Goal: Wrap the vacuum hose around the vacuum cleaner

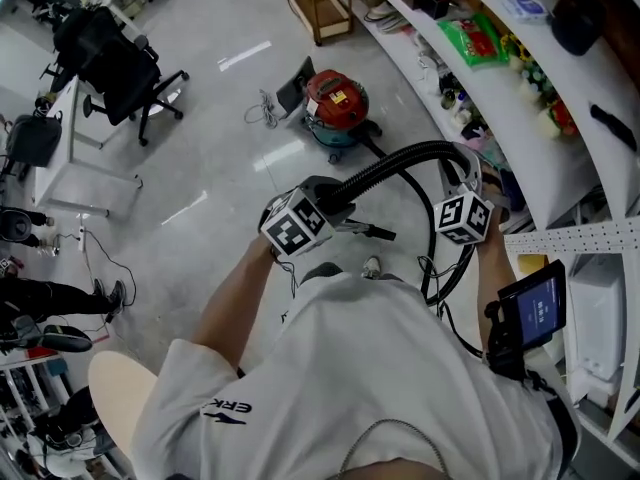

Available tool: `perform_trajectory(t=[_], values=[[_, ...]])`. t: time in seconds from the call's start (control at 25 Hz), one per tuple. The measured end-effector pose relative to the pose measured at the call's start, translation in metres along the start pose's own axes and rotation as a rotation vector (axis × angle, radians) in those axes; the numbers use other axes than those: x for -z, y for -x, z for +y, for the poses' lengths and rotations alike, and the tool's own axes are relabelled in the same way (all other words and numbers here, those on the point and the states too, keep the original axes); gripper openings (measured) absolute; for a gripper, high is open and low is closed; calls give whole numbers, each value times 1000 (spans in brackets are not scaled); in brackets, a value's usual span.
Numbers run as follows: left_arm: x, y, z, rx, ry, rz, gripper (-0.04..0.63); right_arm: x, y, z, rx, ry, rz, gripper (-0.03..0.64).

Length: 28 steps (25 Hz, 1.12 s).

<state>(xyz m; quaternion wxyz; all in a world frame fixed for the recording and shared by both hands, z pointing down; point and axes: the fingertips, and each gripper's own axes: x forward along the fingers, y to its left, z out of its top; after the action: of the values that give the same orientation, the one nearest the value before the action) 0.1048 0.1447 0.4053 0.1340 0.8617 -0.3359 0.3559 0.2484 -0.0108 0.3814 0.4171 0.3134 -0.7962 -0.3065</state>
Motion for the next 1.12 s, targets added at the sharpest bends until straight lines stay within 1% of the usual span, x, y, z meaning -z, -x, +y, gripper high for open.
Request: perform_trajectory(t=[0.24,0.44,0.6,0.76,0.96,1.12], values=[[-21,1,31,11,10,-19,150,-7,-30,-20,-8,-18,2,161],[-23,-12,79,18,23,-21,150,-15,-80,-34,-16,-18,13,161],[-22,-5,115,32,26,-25,150,-34,-109,-40,-20,-27,32,162],[-12,5,154,40,19,-22,150,-57,-138,-38,-25,-43,45,161],[10,20,197,48,1,-6,150,-88,-167,-30,-25,-48,57,162],[26,35,233,45,-28,4,150,-115,-189,-24,-18,-41,62,163]])
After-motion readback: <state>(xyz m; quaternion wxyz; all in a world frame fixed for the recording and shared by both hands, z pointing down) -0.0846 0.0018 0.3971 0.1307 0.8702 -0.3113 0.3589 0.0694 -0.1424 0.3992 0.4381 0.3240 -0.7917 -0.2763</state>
